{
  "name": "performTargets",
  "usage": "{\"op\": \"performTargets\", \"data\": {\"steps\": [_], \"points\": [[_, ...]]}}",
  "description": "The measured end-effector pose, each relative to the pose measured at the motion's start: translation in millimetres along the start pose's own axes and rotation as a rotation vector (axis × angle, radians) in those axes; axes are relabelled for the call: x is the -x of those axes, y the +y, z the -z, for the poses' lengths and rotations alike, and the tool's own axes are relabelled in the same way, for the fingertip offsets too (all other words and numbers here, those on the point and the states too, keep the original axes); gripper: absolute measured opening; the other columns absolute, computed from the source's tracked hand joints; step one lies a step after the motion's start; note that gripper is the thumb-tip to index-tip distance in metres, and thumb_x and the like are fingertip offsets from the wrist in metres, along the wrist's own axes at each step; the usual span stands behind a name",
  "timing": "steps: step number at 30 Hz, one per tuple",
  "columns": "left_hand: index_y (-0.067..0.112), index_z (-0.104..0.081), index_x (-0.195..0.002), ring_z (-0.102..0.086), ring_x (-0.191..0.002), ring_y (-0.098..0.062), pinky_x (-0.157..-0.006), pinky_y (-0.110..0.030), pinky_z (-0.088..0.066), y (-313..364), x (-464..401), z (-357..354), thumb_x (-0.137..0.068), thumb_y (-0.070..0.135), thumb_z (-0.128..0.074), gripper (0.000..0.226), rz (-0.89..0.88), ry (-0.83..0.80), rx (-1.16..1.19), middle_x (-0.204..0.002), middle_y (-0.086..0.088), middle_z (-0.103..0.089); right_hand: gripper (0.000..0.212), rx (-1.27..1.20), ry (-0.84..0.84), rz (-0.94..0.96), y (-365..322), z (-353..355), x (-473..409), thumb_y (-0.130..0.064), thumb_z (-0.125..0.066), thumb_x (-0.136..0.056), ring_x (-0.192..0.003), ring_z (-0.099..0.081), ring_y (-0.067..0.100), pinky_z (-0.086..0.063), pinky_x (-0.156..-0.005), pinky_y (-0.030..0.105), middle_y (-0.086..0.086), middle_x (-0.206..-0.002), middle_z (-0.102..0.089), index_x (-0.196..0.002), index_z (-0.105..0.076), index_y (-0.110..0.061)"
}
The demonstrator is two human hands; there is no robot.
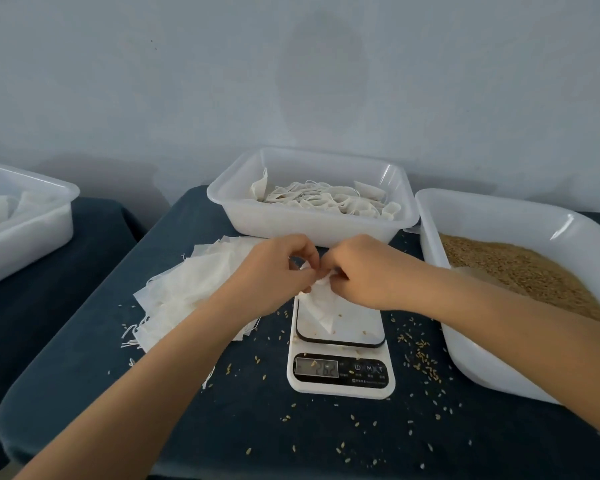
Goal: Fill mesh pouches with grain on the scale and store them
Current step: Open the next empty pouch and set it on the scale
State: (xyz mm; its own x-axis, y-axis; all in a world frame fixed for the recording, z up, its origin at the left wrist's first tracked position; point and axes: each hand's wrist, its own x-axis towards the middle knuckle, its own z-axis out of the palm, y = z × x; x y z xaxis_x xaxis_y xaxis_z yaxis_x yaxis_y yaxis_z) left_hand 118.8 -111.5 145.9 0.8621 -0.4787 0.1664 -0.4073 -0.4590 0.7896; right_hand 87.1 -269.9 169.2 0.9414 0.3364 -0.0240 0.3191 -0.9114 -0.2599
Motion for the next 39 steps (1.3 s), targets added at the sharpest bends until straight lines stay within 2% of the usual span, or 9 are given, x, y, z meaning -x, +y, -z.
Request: {"op": "performTargets", "data": {"steps": [4, 8, 13, 18, 22, 27, 31, 35, 39], "points": [[0.025, -0.064, -0.084, -0.052, -0.072, -0.001, -0.063, -0.009, -0.039, -6, 5, -7, -0.080, 0.021, -0.062, 0.007, -0.250, -0.064, -0.153, -0.087, 0.011, -0.060, 0.013, -0.198, 0.004, -0.090, 9, 5, 3, -0.016, -0.063, -0.086, -0.052, -0.050, -0.001, -0.036, -0.051, 0.010, -0.010, -0.060, -0.057, -0.075, -0.071, -0.017], [0.019, -0.067, -0.090, -0.052, -0.092, -0.004, -0.081, -0.017, -0.041, -14, 5, -13, -0.077, 0.032, -0.074, 0.020, -0.408, -0.006, -0.358, -0.108, 0.007, -0.057, 0.017, -0.470, 0.007, -0.165, 17, 5, 9, -0.009, -0.064, -0.085, -0.063, -0.065, -0.004, -0.048, -0.059, 0.007, -0.018, -0.078, -0.068, -0.094, -0.075, -0.019], [0.011, -0.071, -0.086, -0.059, -0.082, -0.009, -0.078, -0.014, -0.045, -11, 1, -26, -0.080, 0.015, -0.073, 0.007, -0.427, 0.135, -0.220, -0.102, 0.005, -0.058, 0.019, -0.669, 0.037, -0.216, 27, 4, 20, -0.010, -0.060, -0.090, -0.080, -0.070, 0.006, -0.054, -0.067, 0.013, -0.011, -0.100, -0.068, -0.100, -0.070, -0.023], [0.010, -0.070, -0.080, -0.056, -0.074, -0.006, -0.070, -0.016, -0.046, 1, -8, -40, -0.079, 0.010, -0.073, 0.003, -0.409, 0.151, -0.107, -0.083, 0.003, -0.064, 0.014, -0.684, 0.057, -0.308, 49, 24, 49, -0.019, -0.062, -0.090, -0.077, -0.069, 0.002, -0.051, -0.060, 0.011, -0.012, -0.085, -0.072, -0.093, -0.071, -0.029], [0.010, -0.071, -0.082, -0.056, -0.076, -0.006, -0.069, -0.010, -0.043, 15, -16, -54, -0.080, 0.010, -0.072, 0.003, -0.453, 0.143, -0.093, -0.080, 0.006, -0.064, 0.010, -0.255, 0.244, -0.548, 105, 48, 82, -0.028, -0.060, -0.090, -0.074, -0.065, 0.004, -0.046, -0.064, 0.018, -0.013, -0.083, -0.068, -0.085, -0.069, -0.029], [0.009, -0.071, -0.083, -0.056, -0.079, -0.006, -0.071, -0.008, -0.042, 27, -20, -73, -0.080, 0.009, -0.071, 0.003, -0.476, 0.117, -0.036, -0.082, 0.002, -0.065, 0.025, 0.285, -0.391, -0.902, 169, 29, 118, -0.035, -0.058, -0.088, -0.061, -0.051, 0.014, -0.042, -0.058, 0.026, -0.003, -0.069, -0.056, -0.074, -0.062, -0.014], [0.008, -0.071, -0.083, -0.056, -0.076, -0.008, -0.071, -0.015, -0.045, 31, -20, -84, -0.081, 0.009, -0.070, 0.002, -0.509, 0.114, -0.046, -0.082, 0.000, -0.066, 0.015, 0.405, -0.505, -0.906, 186, 11, 132, -0.027, -0.064, -0.084, -0.064, -0.051, 0.009, -0.040, -0.053, 0.021, -0.005, -0.075, -0.056, -0.091, -0.060, -0.015], [0.009, -0.071, -0.084, -0.057, -0.073, -0.008, -0.071, -0.018, -0.047, 32, -19, -89, -0.082, 0.009, -0.069, 0.002, -0.499, 0.100, -0.048, -0.082, 0.002, -0.065, 0.016, 0.412, -0.449, -0.888, 203, -2, 139, -0.021, -0.062, -0.085, -0.070, -0.053, 0.012, -0.043, -0.060, 0.022, -0.002, -0.083, -0.060, -0.097, -0.062, -0.010], [0.008, -0.070, -0.083, -0.059, -0.073, -0.011, -0.073, -0.022, -0.048, 31, -19, -90, -0.083, 0.009, -0.069, 0.002, -0.500, 0.093, -0.061, -0.081, 0.002, -0.065, 0.035, 0.100, -0.139, -0.872, 213, 4, 144, -0.032, -0.070, -0.080, -0.089, -0.056, 0.014, -0.047, -0.073, 0.028, -0.005, -0.102, -0.059, -0.109, -0.053, -0.023]]}}
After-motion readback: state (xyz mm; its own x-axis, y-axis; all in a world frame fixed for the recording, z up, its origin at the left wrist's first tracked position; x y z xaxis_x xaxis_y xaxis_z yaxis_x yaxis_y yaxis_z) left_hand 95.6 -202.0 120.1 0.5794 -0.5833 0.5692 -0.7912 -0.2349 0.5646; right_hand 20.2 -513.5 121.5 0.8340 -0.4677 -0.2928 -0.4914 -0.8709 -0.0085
